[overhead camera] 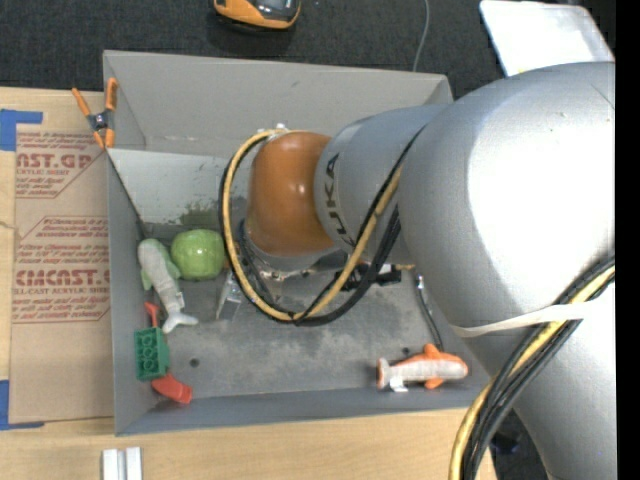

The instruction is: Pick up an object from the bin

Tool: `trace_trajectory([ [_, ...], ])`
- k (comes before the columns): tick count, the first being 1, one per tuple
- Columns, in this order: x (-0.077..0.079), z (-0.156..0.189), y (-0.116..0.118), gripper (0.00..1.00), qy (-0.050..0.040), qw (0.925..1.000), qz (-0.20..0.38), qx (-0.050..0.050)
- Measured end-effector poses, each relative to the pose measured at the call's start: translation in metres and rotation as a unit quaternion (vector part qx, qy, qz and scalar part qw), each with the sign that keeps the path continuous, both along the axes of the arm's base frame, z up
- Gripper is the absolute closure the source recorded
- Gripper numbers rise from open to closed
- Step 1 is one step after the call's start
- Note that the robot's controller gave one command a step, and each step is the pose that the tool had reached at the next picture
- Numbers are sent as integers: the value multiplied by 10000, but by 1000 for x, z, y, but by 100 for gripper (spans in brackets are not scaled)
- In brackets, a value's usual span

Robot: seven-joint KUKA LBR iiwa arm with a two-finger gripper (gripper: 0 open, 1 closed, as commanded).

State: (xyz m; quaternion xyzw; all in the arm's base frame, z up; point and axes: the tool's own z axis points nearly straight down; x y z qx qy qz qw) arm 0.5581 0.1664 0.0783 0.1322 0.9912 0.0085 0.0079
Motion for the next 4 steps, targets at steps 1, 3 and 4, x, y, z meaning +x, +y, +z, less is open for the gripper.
trace_trajectory([
  [1,-5,0,-11,100,-93,9975,696,24],
  [3,-22,-3,28,0,-82,9986,-518,55],
  [4,-4,13,34,0,-83,9955,947,-3],
])
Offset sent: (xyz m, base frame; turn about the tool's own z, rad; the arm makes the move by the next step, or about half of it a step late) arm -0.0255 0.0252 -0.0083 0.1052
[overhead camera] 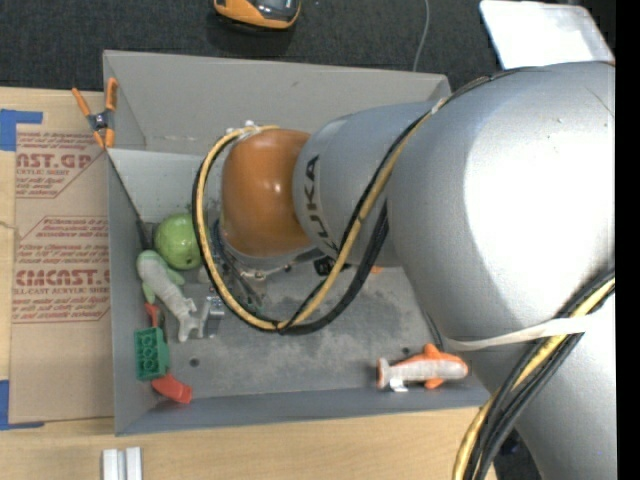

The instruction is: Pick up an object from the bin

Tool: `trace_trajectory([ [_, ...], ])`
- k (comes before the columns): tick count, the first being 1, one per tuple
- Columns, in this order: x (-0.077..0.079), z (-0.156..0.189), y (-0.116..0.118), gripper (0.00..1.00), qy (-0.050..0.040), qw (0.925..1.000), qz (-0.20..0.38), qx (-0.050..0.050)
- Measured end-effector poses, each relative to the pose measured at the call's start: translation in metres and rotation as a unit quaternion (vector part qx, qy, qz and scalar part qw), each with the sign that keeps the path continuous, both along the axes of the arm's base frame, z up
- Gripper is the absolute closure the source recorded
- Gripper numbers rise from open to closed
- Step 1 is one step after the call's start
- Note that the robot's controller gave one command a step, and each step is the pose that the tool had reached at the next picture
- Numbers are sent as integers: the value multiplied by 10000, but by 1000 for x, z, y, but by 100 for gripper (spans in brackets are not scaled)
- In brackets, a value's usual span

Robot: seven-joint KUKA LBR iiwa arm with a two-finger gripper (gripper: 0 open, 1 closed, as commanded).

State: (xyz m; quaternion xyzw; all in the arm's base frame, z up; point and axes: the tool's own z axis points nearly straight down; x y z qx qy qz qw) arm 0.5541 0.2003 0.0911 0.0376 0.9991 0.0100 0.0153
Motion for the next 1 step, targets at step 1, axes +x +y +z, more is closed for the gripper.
trace_trajectory([
  [1,22,-2,-1,0,-1,9973,730,-16],
])
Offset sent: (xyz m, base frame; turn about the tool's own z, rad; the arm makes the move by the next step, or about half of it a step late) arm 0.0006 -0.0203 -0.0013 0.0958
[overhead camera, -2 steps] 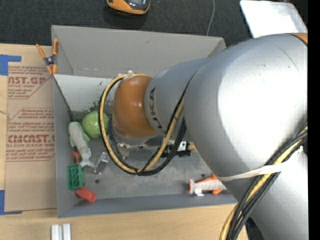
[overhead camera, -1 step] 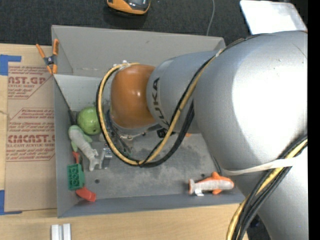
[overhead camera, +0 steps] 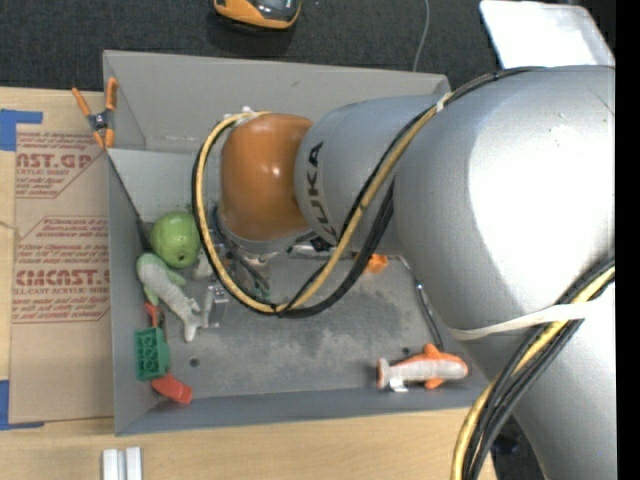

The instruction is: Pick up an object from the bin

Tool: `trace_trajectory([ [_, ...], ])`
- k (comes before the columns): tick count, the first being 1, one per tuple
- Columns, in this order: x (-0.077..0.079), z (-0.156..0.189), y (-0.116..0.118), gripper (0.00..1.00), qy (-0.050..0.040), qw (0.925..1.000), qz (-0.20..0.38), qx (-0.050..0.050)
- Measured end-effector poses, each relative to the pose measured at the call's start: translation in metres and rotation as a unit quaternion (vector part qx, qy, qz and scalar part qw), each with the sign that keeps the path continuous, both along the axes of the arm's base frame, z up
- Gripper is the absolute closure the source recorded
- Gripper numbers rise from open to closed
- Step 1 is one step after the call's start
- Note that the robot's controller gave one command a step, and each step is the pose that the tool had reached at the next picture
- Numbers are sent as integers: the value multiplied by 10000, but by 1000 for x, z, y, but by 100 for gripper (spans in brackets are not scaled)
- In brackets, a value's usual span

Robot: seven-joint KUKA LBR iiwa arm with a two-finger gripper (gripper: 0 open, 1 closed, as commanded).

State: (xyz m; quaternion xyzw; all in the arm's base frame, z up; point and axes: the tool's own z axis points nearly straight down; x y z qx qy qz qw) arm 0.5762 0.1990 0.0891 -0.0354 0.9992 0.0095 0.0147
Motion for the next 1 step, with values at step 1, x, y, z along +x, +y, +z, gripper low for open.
trace_trajectory([
  [1,-13,0,-11,0,-13,9972,-744,40],
])
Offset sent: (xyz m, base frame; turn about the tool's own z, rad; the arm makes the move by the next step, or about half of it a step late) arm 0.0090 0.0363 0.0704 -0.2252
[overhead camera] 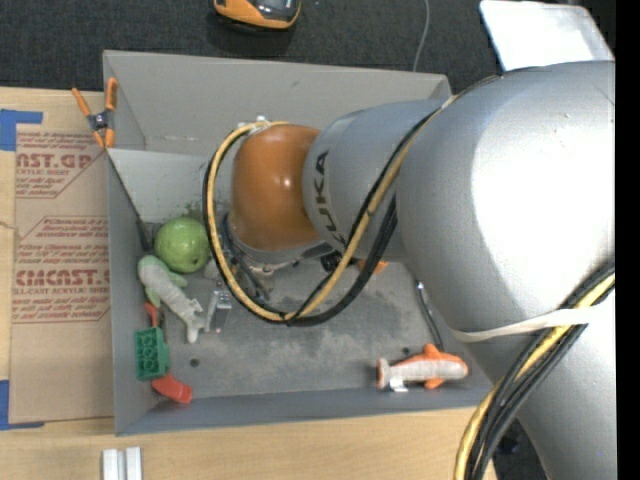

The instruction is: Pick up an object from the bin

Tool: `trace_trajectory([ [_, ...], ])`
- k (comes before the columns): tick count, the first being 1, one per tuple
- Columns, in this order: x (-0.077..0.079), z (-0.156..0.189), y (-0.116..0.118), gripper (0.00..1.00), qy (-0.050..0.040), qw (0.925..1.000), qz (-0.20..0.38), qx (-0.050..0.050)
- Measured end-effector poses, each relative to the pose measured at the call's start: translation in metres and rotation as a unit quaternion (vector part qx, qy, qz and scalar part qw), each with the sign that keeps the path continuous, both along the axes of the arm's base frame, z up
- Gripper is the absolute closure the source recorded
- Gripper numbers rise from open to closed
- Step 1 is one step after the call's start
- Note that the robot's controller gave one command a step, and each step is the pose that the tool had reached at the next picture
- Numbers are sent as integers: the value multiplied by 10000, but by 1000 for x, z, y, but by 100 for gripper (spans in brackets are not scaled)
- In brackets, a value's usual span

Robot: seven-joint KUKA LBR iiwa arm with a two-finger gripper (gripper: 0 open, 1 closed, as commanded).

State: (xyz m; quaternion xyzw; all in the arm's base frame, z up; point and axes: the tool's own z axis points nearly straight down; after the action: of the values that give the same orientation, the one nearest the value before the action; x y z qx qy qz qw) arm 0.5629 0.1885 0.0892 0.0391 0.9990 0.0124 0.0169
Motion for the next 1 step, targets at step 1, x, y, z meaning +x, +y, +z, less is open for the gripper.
trace_trajectory([
  [1,9,31,19,0,1,9996,271,-21],
])
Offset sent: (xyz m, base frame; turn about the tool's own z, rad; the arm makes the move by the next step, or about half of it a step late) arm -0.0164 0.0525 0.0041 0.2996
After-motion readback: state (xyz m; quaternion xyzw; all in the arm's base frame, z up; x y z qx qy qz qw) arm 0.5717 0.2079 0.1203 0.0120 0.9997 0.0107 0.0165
